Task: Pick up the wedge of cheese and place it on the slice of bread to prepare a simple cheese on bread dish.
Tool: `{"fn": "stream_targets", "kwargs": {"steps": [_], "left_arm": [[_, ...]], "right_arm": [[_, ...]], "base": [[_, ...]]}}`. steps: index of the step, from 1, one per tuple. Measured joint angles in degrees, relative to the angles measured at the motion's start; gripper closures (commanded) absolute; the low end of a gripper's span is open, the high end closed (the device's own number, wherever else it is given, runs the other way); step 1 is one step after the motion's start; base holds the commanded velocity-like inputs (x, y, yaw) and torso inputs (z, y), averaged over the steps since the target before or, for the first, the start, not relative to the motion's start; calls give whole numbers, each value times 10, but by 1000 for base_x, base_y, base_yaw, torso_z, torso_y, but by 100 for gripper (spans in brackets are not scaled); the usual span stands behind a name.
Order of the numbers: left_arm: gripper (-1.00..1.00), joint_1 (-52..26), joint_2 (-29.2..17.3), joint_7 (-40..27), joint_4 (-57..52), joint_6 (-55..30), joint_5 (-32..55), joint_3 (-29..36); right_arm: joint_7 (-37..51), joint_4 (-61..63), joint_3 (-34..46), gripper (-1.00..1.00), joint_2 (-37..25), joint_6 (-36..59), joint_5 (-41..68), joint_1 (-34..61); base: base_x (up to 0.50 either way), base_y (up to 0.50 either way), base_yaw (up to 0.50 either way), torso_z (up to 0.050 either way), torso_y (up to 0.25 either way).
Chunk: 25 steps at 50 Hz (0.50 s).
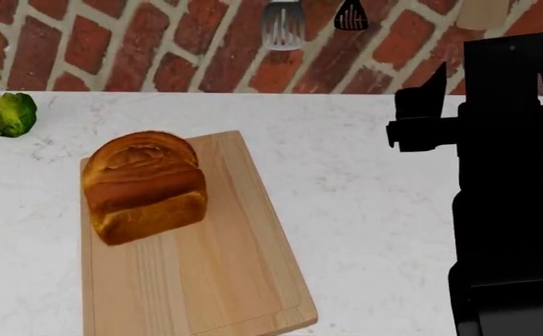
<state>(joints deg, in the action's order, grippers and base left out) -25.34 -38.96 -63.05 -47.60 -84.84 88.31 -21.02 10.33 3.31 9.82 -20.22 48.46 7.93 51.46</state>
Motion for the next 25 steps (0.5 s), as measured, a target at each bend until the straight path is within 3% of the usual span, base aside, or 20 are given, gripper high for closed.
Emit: {"fn": "stream_targets", "kwargs": {"steps": [13, 25], "left_arm": [[-100, 23, -30, -56, -1, 21, 68, 11], [-100, 105, -57, -98, -34, 55, 159, -22]], "right_arm": [[0, -8, 3, -100, 0, 9, 2, 2], [-3, -13, 8, -100, -1, 16, 5, 0]], "base": [[0, 0, 0, 0, 0], [0, 0, 0, 0, 0]]}}
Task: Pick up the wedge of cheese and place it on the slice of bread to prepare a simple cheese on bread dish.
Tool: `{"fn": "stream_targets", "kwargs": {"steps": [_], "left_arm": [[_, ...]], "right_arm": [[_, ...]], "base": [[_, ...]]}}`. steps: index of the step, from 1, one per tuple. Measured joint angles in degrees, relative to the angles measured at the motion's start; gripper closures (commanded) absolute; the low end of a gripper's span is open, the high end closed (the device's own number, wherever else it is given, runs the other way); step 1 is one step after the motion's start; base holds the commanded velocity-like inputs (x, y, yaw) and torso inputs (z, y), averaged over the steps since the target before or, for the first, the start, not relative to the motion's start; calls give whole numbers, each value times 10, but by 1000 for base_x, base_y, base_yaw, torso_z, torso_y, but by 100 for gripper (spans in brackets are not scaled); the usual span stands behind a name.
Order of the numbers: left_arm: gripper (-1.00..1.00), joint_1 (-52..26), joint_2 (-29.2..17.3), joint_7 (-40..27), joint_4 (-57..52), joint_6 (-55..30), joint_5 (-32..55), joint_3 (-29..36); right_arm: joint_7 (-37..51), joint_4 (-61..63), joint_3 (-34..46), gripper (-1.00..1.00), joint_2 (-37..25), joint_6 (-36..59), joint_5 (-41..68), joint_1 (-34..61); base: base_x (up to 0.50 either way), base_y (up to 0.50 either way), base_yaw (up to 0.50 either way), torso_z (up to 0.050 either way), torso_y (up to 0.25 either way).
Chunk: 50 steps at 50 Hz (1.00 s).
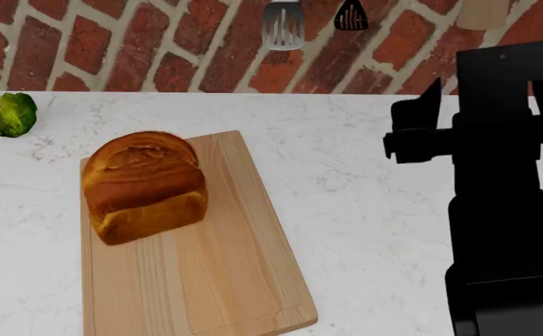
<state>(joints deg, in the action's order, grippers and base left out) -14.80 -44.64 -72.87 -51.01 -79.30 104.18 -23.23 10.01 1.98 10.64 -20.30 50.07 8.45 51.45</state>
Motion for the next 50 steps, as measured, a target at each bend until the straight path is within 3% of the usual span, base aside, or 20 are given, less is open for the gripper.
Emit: {"fn": "stream_targets", "kwargs": {"steps": [12, 33, 50], "left_arm": [[-100, 93, 5, -9, -54, 25, 74, -75], [-100, 153, 19, -134, -84, -1, 230, -185], [-100, 192, 75, -119, -79, -64, 268, -289]], "right_arm": [[0, -1, 3, -100, -1, 4, 2, -2], [-1, -2, 4, -100, -2, 9, 7, -3], [-1, -4, 5, -100, -3, 12, 10, -2]], "base": [[0, 0, 0, 0, 0], [0, 0, 0, 0, 0], [0, 0, 0, 0, 0]]}}
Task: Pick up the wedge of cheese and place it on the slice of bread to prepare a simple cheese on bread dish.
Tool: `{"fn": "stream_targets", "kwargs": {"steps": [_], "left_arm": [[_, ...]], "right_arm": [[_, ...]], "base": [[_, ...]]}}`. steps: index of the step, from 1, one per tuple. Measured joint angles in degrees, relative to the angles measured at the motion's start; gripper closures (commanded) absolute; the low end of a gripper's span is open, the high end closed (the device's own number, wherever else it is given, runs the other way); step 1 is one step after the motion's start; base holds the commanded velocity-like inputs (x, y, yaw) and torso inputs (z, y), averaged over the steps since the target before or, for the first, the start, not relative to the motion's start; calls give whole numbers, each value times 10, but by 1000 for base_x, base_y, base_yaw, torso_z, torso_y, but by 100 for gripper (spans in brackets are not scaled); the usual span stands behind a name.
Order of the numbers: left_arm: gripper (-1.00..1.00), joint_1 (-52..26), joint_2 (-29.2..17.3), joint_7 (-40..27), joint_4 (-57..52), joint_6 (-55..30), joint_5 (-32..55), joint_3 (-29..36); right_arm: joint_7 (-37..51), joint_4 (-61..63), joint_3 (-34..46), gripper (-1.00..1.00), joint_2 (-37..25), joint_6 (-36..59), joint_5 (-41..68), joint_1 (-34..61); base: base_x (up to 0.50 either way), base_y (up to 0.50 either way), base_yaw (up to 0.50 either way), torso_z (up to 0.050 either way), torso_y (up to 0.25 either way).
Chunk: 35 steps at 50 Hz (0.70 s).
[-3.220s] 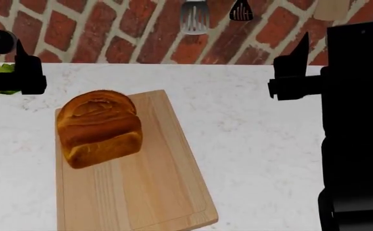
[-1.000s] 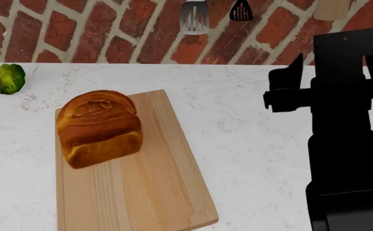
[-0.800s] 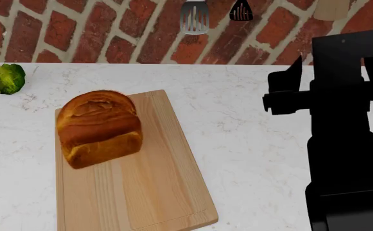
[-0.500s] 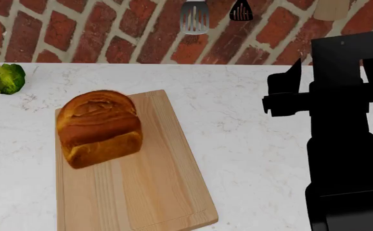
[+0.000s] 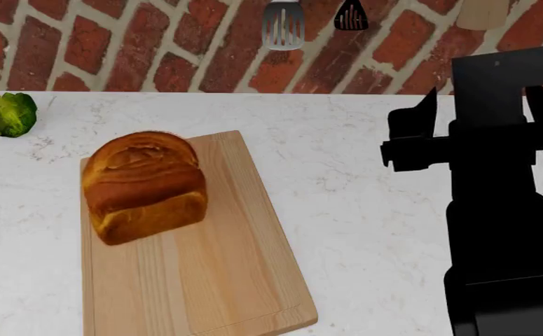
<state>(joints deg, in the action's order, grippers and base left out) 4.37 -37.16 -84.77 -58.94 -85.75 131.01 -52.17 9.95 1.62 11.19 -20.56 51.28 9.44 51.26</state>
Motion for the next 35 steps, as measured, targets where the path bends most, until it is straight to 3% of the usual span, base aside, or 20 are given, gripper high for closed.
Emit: {"fn": "stream_targets", "kwargs": {"steps": [10, 18, 31, 35], "left_arm": [[-100, 46, 44, 137, -7, -27, -81, -102], [-100, 64, 58, 200, -10, -35, -141, -129], [-100, 78, 70, 273, -11, -40, -245, -121], [-100, 147, 47, 321, -11, 33, -341, -50]], "right_arm": [[1, 1, 1, -100, -1, 1, 1, -1], [2, 2, 1, -100, -1, 1, 3, -2], [3, 1, 2, -100, -2, 1, 4, -1], [4, 1, 2, -100, -2, 0, 4, -2]], "base": [[0, 0, 0, 0, 0], [0, 0, 0, 0, 0], [0, 0, 0, 0, 0], [0, 0, 0, 0, 0]]}}
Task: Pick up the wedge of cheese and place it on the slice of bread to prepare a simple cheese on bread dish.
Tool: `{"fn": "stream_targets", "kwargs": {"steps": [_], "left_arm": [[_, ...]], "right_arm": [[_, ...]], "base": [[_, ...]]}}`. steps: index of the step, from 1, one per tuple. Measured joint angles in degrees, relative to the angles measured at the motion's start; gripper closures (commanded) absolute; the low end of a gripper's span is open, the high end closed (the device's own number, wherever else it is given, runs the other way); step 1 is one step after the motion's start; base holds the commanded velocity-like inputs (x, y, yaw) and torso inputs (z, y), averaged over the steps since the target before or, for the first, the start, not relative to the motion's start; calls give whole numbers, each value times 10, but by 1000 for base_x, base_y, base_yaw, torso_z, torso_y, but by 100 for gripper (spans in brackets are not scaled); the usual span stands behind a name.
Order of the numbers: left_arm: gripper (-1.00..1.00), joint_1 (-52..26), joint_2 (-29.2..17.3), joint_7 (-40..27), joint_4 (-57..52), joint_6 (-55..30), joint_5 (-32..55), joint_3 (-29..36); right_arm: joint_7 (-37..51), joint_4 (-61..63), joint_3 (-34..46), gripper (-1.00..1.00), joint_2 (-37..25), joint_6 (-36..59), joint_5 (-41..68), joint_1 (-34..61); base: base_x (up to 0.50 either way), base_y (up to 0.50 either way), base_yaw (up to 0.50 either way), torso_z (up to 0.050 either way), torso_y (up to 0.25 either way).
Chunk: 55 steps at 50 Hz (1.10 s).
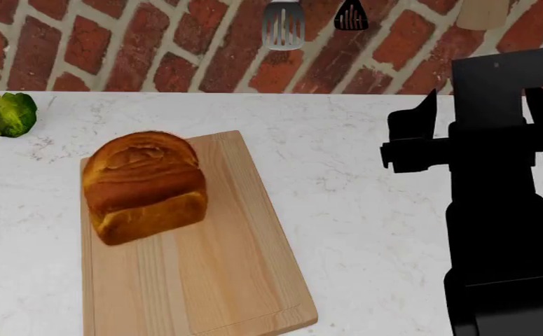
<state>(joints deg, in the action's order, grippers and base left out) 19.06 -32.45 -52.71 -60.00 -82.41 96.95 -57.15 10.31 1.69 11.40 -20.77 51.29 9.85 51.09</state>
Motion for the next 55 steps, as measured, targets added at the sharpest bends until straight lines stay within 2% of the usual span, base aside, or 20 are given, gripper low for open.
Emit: {"fn": "stream_targets", "kwargs": {"steps": [8, 17, 29, 55], "left_arm": [[-100, 129, -43, 48, 1, 200, -165, 118], [-100, 196, -60, 78, 4, 301, -248, 174], [-100, 210, -81, 80, 11, 340, -279, 209], [-100, 164, -104, 72, 57, 340, -300, 264]], "right_arm": [[1, 0, 1, -100, -1, 0, 1, 0], [2, 0, 2, -100, -1, -1, 1, 0], [3, 0, 3, -100, -2, -1, 3, 0], [4, 0, 5, -100, -3, -1, 6, 1]], "base": [[0, 0, 0, 0, 0], [0, 0, 0, 0, 0], [0, 0, 0, 0, 0], [0, 0, 0, 0, 0]]}}
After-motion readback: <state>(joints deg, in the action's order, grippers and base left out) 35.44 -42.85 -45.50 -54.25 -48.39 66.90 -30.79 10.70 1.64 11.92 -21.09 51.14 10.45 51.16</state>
